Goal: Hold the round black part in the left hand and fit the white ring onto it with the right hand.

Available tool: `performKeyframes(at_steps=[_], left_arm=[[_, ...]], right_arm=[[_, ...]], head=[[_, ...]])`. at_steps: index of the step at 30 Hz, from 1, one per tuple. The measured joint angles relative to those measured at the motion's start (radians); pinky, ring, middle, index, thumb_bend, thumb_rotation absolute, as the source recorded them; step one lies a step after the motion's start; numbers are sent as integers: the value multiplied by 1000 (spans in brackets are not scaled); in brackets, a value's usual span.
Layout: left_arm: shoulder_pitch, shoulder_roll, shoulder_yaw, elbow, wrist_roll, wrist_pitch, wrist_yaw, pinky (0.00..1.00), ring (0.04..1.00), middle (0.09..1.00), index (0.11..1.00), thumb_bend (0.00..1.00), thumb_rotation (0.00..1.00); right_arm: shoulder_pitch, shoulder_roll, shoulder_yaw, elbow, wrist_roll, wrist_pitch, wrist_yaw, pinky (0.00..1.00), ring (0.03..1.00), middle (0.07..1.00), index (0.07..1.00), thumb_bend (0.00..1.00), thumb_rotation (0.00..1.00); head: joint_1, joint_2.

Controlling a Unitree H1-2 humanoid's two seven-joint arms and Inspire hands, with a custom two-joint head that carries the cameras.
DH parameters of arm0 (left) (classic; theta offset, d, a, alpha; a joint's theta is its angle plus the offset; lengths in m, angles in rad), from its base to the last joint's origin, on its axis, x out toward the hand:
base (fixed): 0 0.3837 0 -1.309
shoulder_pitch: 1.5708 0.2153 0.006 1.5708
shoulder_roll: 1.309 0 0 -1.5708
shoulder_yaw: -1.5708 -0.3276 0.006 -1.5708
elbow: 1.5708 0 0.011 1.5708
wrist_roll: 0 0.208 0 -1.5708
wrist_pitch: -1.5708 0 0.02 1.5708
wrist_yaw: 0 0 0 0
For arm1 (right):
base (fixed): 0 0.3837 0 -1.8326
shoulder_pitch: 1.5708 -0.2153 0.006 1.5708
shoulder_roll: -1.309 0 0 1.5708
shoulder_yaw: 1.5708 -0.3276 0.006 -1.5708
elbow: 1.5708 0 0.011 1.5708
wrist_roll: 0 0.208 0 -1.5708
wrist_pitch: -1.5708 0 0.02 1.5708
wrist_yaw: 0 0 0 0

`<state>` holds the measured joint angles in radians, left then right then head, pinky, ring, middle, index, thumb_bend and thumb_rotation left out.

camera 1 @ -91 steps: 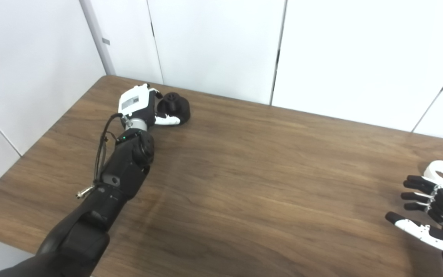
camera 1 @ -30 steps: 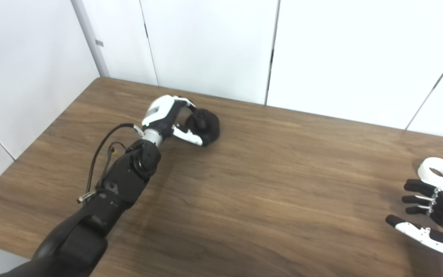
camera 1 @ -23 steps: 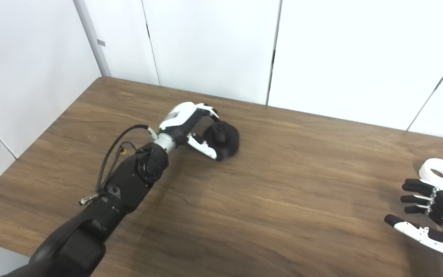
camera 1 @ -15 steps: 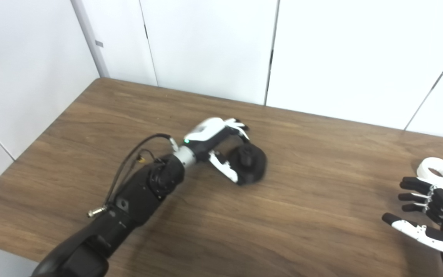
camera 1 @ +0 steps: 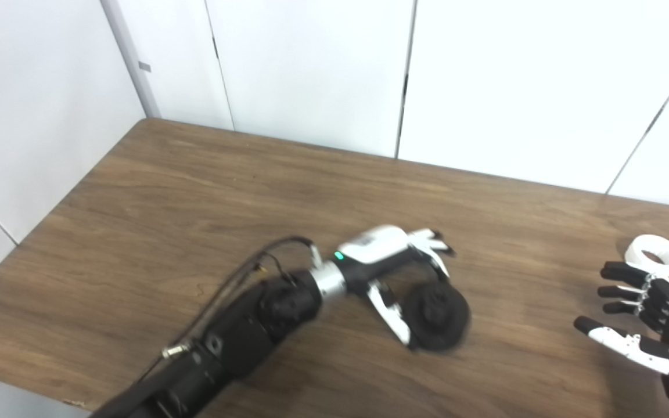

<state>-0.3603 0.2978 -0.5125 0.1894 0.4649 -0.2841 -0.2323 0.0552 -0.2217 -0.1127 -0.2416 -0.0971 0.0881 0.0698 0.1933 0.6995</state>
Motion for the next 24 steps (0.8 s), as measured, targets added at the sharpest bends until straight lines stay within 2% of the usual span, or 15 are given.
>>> performKeyframes(at_steps=[4,9,12,13,15,20,21,22,24], left_arm=[[20,-28,-26,-10,5,-17,-5,936,994,899,486,519,80],[25,-26,-40,-20,12,-38,-13,954,1000,899,486,520,79],[29,-24,-42,-25,15,-44,-16,925,998,894,486,520,78],[31,-24,-42,-25,16,-46,-16,924,997,893,486,520,78],[36,-20,-42,-26,16,-49,-17,936,996,897,486,520,79],[40,20,-39,-50,20,-65,-35,856,974,893,487,520,81],[39,29,-37,-58,26,-70,-40,867,978,899,487,520,80],[37,39,-34,-64,30,-76,-48,862,977,898,487,520,79],[39,52,-27,-64,25,-89,-55,859,972,893,487,521,76]], right_arm=[[0,0,0,0,-2,0,0,554,643,712,686,654,79],[0,1,2,0,-5,0,0,544,637,708,685,655,89],[0,2,3,0,-10,0,-1,543,634,705,683,661,87],[0,3,4,-1,-12,0,-1,535,631,704,683,663,102],[-1,6,7,-5,-17,0,-1,528,626,703,684,665,111],[-14,37,29,-43,-45,6,-13,541,643,717,690,651,84],[-20,44,37,-53,-51,19,-14,540,642,718,690,649,78],[-24,52,46,-66,-60,29,-15,540,640,717,690,647,68],[-35,66,60,-81,-85,57,-18,537,635,716,693,641,73]], head=[[-14,5],[-44,14],[-60,17],[-81,21],[-170,32],[-345,35],[-345,35],[-415,31],[-467,23]])
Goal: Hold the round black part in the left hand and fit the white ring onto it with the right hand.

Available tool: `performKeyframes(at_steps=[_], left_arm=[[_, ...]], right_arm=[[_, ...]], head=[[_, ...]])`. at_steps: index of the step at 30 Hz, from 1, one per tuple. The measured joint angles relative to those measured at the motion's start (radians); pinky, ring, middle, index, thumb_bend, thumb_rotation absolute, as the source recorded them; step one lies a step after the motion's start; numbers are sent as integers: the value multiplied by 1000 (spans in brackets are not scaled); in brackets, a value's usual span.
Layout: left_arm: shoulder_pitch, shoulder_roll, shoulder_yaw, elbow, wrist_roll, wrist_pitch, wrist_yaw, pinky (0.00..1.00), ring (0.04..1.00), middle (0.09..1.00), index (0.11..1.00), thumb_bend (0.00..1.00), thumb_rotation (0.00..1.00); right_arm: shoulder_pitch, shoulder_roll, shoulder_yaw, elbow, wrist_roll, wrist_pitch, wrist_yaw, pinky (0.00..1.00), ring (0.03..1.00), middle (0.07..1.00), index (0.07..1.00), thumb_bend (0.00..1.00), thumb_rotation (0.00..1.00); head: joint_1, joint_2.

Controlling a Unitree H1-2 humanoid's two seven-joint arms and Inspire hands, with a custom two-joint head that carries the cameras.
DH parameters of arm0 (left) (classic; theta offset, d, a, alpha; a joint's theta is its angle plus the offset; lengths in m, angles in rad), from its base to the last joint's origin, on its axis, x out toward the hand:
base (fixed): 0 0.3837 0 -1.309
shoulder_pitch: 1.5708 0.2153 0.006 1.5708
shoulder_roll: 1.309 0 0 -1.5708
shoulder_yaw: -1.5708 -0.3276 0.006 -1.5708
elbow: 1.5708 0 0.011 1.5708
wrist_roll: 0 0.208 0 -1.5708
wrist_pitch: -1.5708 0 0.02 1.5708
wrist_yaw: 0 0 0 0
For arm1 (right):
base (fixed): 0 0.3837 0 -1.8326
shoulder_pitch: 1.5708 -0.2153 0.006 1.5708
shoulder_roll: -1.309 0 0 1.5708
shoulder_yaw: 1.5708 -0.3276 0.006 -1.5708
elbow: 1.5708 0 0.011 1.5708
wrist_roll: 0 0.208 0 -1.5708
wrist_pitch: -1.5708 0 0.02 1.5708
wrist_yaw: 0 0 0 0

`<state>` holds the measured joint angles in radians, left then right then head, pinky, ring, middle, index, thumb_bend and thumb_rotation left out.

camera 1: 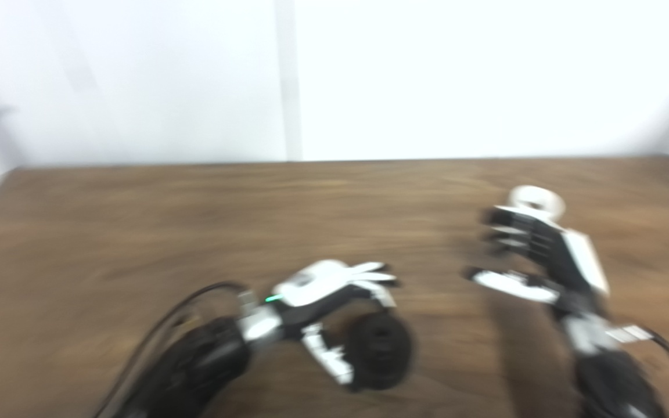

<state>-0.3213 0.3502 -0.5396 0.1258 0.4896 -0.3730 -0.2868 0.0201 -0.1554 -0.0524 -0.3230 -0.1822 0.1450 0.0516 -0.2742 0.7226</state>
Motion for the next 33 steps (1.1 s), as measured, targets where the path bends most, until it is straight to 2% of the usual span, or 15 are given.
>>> performKeyframes(at_steps=[1,3,6,8,10,12,14,16,18,20,22,24,26,31,33], left_arm=[[2,5,4,0,-3,-5,-1,850,969,890,487,521,76],[6,18,12,0,-11,-28,-3,847,966,887,487,521,75],[7,47,19,2,-23,-55,-12,863,967,889,487,521,74],[7,61,27,3,-35,-69,-28,828,959,888,487,521,73],[7,72,37,3,-38,-74,-32,817,955,889,487,521,72],[7,74,42,3,-49,-77,-36,858,961,892,487,522,71],[10,73,42,3,-53,-82,-43,901,974,897,487,522,69],[21,74,44,3,-67,-83,-45,913,974,894,487,522,68],[31,78,48,3,-77,-83,-47,903,967,885,487,522,68],[33,89,50,3,-81,-95,-50,887,960,880,486,522,68],[32,99,53,3,-81,-107,-51,875,954,878,486,522,68],[32,101,52,3,-81,-110,-47,860,951,875,486,522,67],[32,102,53,3,-81,-110,-43,868,953,876,486,522,67],[37,105,56,3,-94,-110,-43,856,950,876,486,522,66],[39,109,59,3,-102,-110,-43,847,952,879,487,522,67]], right_arm=[[-8,6,6,-2,-9,6,-2,535,634,717,693,640,73],[-31,16,16,-3,-31,13,-7,534,633,717,691,637,69],[-75,23,32,-8,-67,38,-14,528,632,712,681,639,79],[-110,23,43,-8,-107,48,-18,507,610,695,676,647,81],[-153,16,60,-8,-177,52,-24,491,602,693,682,646,111],[-193,-11,95,-7,-310,53,-37,526,648,705,691,626,163],[-220,-62,141,-3,-446,53,-38,589,712,741,704,632,183],[-245,-119,184,13,-588,57,-22,610,752,776,715,653,235],[-279,-177,212,30,-728,88,33,612,786,816,731,665,293],[-327,-227,213,43,-816,122,107,634,820,846,739,672,328],[-374,-259,204,55,-866,149,152,687,885,898,738,708,369],[-403,-280,202,74,-901,165,178,799,970,966,749,741,421],[-424,-289,204,122,-917,175,215,878,994,993,760,775,443],[-444,-318,204,240,-916,193,287,928,1000,1000,783,818,500],[-455,-330,205,254,-915,204,317,940,1000,1000,804,883,590]], head=[[-82,-14],[-152,-29],[-247,-61],[-275,-69],[-321,-84],[-368,-104],[-387,-112],[-399,-121],[-401,-123],[-399,-123],[-393,-118],[-405,-121],[-416,-126],[-433,-135],[-451,-144]])
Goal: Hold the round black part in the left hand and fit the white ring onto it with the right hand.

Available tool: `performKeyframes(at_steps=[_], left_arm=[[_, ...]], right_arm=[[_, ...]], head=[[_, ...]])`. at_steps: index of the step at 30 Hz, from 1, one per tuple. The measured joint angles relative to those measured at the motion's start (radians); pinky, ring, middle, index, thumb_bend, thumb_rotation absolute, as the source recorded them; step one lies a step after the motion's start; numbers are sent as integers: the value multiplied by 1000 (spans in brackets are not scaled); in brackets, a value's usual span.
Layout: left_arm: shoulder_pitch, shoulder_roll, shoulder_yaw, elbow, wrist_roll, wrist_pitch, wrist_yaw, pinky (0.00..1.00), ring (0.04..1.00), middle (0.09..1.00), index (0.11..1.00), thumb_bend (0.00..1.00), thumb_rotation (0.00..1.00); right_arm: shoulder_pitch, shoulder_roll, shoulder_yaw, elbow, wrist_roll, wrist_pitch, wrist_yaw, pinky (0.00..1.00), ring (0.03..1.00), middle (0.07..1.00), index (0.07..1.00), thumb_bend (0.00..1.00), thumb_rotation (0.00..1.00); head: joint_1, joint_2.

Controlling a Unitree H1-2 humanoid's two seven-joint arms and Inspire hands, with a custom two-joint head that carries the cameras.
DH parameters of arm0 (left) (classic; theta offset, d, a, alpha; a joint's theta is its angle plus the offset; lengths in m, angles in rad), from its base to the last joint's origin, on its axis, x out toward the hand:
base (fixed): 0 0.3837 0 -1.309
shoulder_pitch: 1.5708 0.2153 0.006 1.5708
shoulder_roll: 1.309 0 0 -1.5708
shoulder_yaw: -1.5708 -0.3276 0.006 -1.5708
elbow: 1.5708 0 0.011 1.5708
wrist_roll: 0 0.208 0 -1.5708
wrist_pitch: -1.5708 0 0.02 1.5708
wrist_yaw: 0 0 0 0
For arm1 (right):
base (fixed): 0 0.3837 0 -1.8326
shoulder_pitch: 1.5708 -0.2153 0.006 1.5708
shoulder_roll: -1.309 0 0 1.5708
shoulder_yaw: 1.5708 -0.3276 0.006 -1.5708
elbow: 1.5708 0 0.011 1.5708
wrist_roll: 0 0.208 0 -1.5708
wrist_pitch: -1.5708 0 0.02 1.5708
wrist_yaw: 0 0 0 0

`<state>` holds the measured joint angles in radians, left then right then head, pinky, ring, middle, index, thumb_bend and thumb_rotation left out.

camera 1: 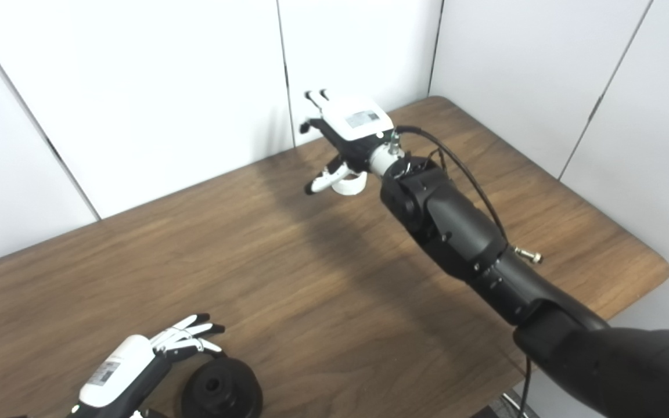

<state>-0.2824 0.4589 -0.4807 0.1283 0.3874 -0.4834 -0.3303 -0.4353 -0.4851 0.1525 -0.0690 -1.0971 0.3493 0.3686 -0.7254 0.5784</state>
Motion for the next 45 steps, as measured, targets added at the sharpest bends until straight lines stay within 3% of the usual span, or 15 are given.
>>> performKeyframes(at_steps=[5,8,10,13,17,25,45], left_arm=[[-1,10,4,-1,-9,0,-11,849,958,887,487,522,67],[-4,13,7,-1,-12,0,-15,826,955,889,487,521,68],[-7,15,8,0,-13,0,-17,826,952,884,487,522,67],[-7,17,7,-1,-19,0,-17,825,949,881,487,522,65],[-7,20,8,-1,-27,0,-19,842,949,880,487,522,66],[-5,22,12,-3,-32,0,-35,853,951,879,487,523,65],[-1,22,22,-6,-39,0,-41,835,943,876,486,523,64]], right_arm=[[-36,-25,3,55,14,28,82,956,1000,1000,827,992,624],[-38,-24,3,76,42,35,104,971,1000,1000,835,1000,625],[-38,-25,3,86,56,38,119,947,1000,996,838,1000,718],[-38,-32,7,90,60,40,138,920,1000,980,830,1000,782],[-38,-57,11,106,60,40,145,917,1000,973,828,1000,798],[-42,-89,21,118,86,57,213,937,1000,973,824,1000,686],[-73,-95,39,257,149,74,204,961,993,969,833,1000,501]], head=[[-6,-3],[-3,1],[-2,3],[-2,5],[0,6],[7,12],[27,20]])
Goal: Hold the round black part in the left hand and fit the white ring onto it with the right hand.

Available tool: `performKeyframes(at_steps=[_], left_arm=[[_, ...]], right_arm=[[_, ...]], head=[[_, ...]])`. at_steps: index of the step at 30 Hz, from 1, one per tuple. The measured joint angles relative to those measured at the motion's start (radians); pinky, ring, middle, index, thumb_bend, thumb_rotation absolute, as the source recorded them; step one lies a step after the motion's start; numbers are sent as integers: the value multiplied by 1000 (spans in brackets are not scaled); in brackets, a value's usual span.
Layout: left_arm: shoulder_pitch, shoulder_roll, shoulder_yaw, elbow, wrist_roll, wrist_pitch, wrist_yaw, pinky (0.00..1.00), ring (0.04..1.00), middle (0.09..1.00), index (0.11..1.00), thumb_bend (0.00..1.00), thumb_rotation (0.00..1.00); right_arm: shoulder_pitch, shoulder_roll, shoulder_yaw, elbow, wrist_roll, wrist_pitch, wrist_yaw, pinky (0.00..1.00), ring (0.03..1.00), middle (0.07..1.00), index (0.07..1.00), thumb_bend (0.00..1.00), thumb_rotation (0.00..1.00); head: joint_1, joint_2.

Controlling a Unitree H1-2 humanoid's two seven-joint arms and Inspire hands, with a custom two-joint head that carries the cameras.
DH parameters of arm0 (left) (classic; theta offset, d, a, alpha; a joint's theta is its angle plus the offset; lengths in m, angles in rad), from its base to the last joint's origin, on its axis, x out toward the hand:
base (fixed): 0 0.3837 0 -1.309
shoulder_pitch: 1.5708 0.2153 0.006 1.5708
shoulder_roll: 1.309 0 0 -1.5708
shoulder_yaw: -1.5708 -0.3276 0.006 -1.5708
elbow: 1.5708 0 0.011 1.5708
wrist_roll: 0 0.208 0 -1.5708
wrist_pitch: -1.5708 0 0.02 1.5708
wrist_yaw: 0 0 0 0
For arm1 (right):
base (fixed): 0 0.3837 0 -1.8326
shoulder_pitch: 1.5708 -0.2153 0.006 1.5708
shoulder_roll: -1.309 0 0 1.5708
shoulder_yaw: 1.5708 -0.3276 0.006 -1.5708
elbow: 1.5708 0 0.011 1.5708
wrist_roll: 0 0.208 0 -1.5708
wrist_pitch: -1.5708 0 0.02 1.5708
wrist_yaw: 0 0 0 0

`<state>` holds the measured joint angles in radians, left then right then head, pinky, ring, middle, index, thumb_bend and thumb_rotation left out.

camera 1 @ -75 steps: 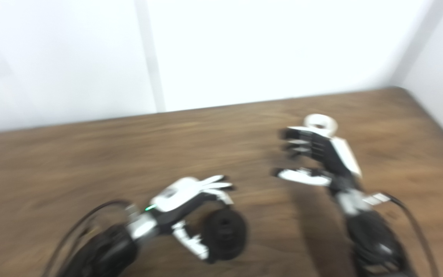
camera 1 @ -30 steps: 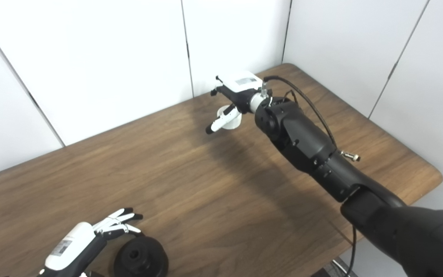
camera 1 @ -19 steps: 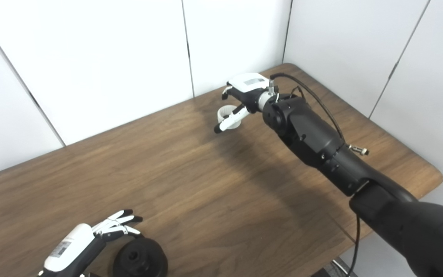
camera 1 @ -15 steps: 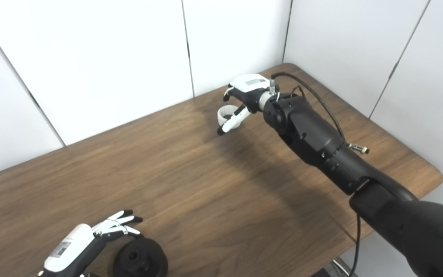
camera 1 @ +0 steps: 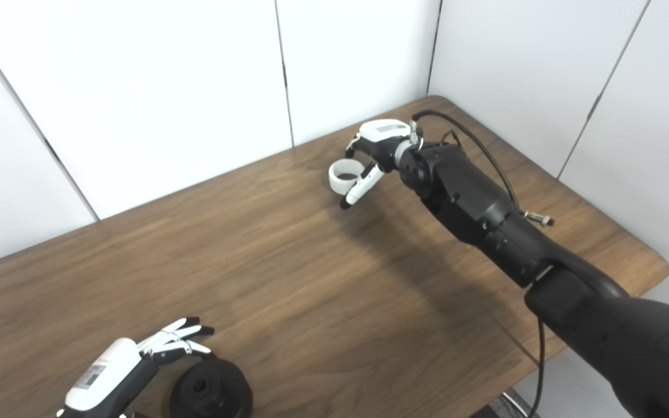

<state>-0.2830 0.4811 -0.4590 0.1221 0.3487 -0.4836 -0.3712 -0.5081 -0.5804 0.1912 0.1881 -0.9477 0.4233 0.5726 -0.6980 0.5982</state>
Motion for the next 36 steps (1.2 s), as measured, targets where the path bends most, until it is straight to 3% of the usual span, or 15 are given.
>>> performKeyframes(at_steps=[7,21,27,36], left_arm=[[7,0,4,-3,-1,0,2,848,947,875,486,522,65],[29,0,18,-31,13,7,-14,860,954,883,486,522,66],[29,0,24,-33,13,7,-21,844,949,881,486,523,66],[37,0,30,-45,14,15,-31,875,960,887,487,522,67]], right_arm=[[-2,0,15,46,11,1,-30,952,976,953,826,968,416],[-7,23,21,122,94,-16,-238,820,872,853,696,796,267],[-8,36,21,145,128,-31,-308,789,850,838,674,770,267],[-28,43,37,177,151,-32,-338,774,842,828,662,776,269]], head=[[8,2],[35,17],[41,18],[51,26]])
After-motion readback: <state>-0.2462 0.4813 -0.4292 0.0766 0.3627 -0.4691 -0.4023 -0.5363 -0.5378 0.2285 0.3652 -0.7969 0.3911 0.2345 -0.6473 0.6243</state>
